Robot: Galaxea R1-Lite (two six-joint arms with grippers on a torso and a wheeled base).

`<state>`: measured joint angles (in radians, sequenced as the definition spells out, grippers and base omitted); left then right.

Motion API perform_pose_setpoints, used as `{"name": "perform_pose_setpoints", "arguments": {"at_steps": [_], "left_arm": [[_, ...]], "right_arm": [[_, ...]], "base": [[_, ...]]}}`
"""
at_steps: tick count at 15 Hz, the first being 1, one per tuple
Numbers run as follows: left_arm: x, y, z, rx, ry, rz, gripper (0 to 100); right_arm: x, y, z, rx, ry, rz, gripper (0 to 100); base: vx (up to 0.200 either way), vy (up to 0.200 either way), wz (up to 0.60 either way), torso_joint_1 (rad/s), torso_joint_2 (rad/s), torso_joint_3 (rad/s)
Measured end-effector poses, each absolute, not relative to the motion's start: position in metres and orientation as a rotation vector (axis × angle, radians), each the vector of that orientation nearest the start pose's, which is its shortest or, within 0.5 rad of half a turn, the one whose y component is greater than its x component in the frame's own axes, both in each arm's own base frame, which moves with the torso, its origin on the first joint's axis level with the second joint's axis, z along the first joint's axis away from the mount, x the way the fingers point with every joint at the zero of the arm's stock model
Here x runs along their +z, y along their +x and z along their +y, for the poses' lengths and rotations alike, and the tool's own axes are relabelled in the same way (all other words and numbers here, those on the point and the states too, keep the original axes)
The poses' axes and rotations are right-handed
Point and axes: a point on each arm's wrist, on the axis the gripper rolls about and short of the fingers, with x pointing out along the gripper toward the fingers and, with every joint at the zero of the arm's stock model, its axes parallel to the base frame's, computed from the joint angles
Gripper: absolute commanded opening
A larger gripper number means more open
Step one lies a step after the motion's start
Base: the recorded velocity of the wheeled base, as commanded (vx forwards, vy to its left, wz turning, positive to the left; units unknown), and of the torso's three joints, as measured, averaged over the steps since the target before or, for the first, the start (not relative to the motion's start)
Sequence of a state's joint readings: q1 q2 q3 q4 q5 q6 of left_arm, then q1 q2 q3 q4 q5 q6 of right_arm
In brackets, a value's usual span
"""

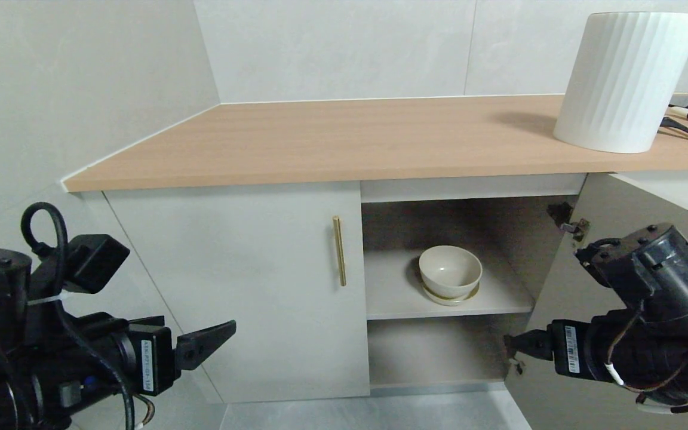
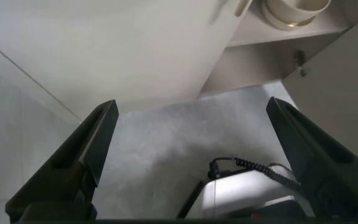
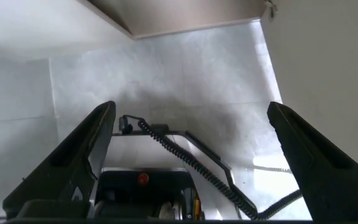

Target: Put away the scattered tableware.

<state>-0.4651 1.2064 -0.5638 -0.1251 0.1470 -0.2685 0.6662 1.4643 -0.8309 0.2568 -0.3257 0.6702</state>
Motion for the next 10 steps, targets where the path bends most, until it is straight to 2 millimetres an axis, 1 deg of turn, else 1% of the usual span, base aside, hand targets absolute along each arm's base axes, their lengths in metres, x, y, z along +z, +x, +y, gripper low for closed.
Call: {"name": "perform_pose_setpoints", "arguments": {"at_steps": [10], "left_arm": [[0.1840, 0.1500, -0.0715, -0.242, -0.106, 0.537, 100]], "right_arm": [[0.1735, 0.1735, 0.1293, 0.043, 0.196, 0.853, 100]], "base": [[-0.200, 0.000, 0.00, 0.001, 0.00, 0.002]]}}
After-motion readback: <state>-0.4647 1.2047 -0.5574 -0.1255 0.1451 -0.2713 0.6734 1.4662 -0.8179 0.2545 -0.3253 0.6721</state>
